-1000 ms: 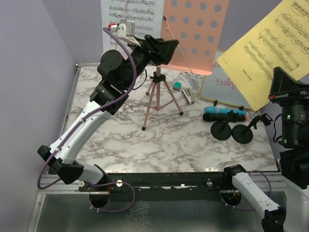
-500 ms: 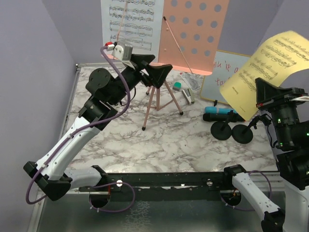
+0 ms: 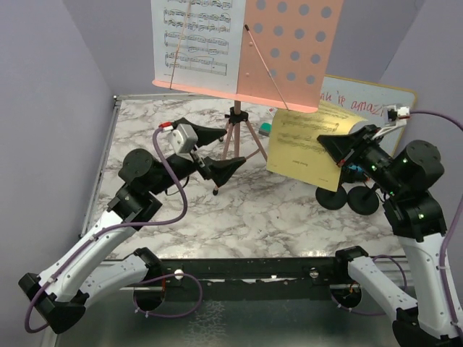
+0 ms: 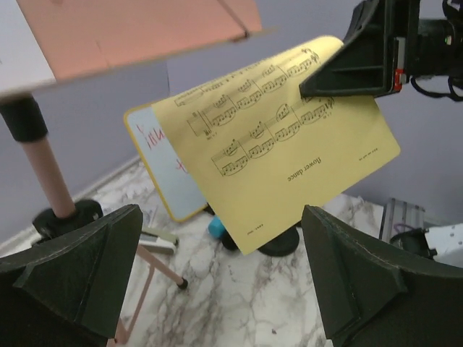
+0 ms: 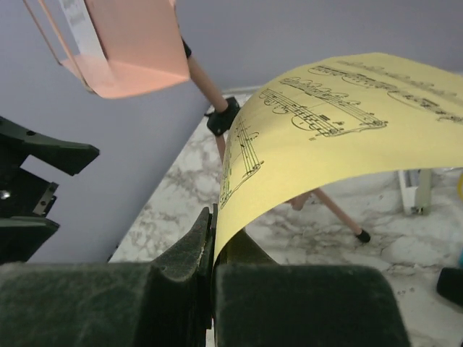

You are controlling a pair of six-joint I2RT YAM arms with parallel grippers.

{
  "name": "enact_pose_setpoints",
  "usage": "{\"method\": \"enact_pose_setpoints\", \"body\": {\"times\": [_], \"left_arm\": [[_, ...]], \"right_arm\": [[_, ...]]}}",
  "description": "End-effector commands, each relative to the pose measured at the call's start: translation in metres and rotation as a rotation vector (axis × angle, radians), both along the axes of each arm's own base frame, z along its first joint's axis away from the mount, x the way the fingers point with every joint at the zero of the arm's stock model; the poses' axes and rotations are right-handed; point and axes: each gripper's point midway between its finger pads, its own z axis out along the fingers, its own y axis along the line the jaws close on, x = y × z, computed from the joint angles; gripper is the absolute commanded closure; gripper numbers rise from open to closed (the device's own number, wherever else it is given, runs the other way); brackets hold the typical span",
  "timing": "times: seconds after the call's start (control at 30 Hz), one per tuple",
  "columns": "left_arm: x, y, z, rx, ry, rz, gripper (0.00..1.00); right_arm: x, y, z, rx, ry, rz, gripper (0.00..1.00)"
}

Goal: Pack up the instrument practice props
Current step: Place the sheet music at the center of the board.

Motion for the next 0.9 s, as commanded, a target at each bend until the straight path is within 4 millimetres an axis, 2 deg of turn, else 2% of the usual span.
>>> {"method": "enact_pose_setpoints", "body": {"times": [0.0, 0.07, 0.2, 0.43, 0.6, 0.87], "left_arm": [[-0.002, -0.007, -0.051, 0.041, 0.108, -0.039, 0.01], [0.007, -0.005, -0.07, -0.006, 0.224, 0.001, 0.01], [0.015, -0.003, -0.094, -0.163, 0.447, 0.036, 0.01], [0.02, -0.006, -0.116, -0.427, 0.748, 0.0, 0.01], [0.025, -0.009, -0.124, -0.504, 0.855, -0.003, 0.01], [0.03, -0.022, -0.132, -0.533, 0.972, -0.036, 0.03]], "right_arm": [[-0.009, 0.025, -0.018, 0.064, 0.061, 0.161, 1.0], [-0.009, 0.029, -0.03, 0.078, 0.094, 0.182, 1.0], [-0.009, 0.038, -0.053, 0.12, 0.144, 0.238, 1.0], [-0.006, 0.052, -0.075, 0.211, 0.164, 0.319, 1.0], [-0.008, 0.055, -0.067, 0.26, 0.092, 0.35, 0.99], [-0.013, 0.058, -0.053, 0.318, -0.008, 0.405, 0.99]]}}
